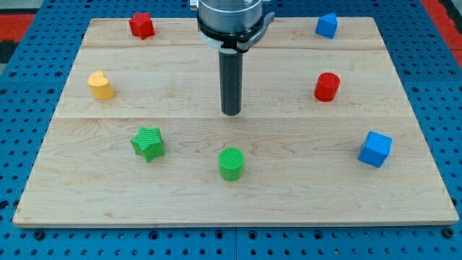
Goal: Slightly push the green star towards the left bottom corner of the board
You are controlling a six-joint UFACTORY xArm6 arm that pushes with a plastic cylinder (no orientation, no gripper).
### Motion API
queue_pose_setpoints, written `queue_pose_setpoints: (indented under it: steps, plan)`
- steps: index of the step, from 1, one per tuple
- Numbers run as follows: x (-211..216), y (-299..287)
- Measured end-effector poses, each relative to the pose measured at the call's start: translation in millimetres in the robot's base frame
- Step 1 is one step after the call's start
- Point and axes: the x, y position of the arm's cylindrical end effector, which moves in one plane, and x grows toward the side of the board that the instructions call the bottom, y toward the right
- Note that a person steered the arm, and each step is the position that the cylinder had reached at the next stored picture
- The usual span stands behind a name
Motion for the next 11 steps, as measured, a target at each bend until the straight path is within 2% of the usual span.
queue_pose_setpoints:
  steps: [3, 5, 9, 11]
  plan:
    - [44.3, -61.7]
    - [52.7, -162.1]
    - [54.6, -294.6]
    - [51.7, -298.6]
